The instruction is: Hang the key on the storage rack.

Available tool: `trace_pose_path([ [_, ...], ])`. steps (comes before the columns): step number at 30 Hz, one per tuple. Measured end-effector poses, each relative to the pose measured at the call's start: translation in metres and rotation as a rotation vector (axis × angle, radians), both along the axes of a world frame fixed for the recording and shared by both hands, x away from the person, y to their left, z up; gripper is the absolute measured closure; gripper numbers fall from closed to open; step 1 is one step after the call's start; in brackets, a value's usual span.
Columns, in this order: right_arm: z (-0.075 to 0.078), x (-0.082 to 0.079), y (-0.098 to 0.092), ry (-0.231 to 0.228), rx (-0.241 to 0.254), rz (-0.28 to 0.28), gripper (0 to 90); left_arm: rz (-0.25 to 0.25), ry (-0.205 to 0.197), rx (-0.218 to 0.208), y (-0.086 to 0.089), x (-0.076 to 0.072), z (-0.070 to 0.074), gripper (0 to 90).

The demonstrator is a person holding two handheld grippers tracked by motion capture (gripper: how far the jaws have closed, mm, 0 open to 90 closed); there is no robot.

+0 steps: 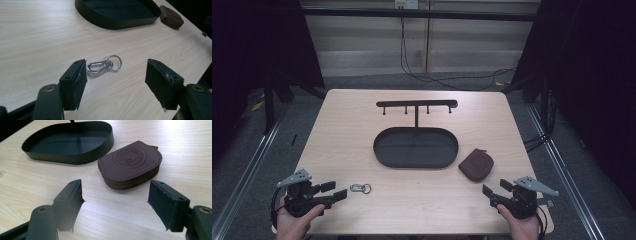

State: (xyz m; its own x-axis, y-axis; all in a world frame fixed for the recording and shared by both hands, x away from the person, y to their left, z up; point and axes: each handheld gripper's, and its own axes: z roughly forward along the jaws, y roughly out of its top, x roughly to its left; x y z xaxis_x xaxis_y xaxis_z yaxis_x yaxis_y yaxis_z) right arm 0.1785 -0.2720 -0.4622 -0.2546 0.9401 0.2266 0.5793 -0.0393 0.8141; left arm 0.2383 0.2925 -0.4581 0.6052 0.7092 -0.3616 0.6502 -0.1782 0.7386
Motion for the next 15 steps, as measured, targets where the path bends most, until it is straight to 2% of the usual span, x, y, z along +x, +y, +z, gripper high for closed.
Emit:
trace_pose_path([
  [3,-0.0002,0.0001,-0.0009,0.001,0.012,0.0,27.0,-0.01,-0.005,0.018,-0.0014,-0.0005,0.0,32.7],
  [5,-0.0002,-0.0001,-0.0018,-0.007,0.018,0.001,26.9,-0.018,-0.017,0.049,-0.0032,-0.0017,0.0006,32.8],
  [11,0.0006,-0.0015,-0.0003,-0.013,0.017,0.012,26.6,-0.022,-0.01,0.044,-0.0034,-0.0026,0.0,32.6],
  [12,0.0001,-0.0008,0.0008,-0.006,0.01,0.022,26.7,-0.017,-0.008,0.057,-0.0049,-0.0011,0.0006,29.6],
  [15,-0.0002,0.0006,0.0018,0.001,0.013,0.028,26.1,-0.035,-0.013,0.066,-0.007,-0.0003,0.0011,30.2],
])
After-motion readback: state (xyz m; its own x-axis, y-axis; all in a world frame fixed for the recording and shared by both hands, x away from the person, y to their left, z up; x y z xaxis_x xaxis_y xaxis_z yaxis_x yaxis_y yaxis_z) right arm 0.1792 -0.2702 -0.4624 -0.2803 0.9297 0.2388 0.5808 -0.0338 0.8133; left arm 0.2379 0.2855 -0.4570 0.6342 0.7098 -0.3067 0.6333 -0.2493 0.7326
